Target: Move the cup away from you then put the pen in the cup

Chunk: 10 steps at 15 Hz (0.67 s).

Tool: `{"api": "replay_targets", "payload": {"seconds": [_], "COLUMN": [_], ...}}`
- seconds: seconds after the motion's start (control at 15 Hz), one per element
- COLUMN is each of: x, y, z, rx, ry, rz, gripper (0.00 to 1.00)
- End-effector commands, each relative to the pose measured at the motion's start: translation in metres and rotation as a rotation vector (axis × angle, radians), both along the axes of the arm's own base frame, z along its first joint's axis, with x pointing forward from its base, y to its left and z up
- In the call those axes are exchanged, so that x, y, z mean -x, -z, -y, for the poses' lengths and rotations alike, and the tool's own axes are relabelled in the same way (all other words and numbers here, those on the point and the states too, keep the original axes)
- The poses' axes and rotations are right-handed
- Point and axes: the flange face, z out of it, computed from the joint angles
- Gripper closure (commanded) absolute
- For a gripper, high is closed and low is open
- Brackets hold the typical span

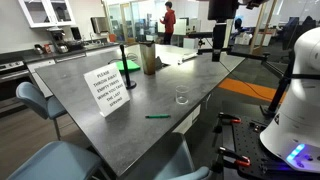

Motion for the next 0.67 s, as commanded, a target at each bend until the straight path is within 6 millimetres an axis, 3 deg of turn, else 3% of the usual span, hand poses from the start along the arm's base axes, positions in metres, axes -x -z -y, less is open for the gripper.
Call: {"api": "replay_targets", "payload": {"seconds": [0.0,0.33,0.6], "x": [0.000,0.000,-0.046], "y": [-0.001,-0.001,-0.010], "z": [0.000,0.000,0.016], "rx": [0.000,0.000,0.028], "ry": [0.000,0.000,0.039], "rz": [-0.001,-0.001,0.070], "gripper": [0.00,0.00,0.00]}}
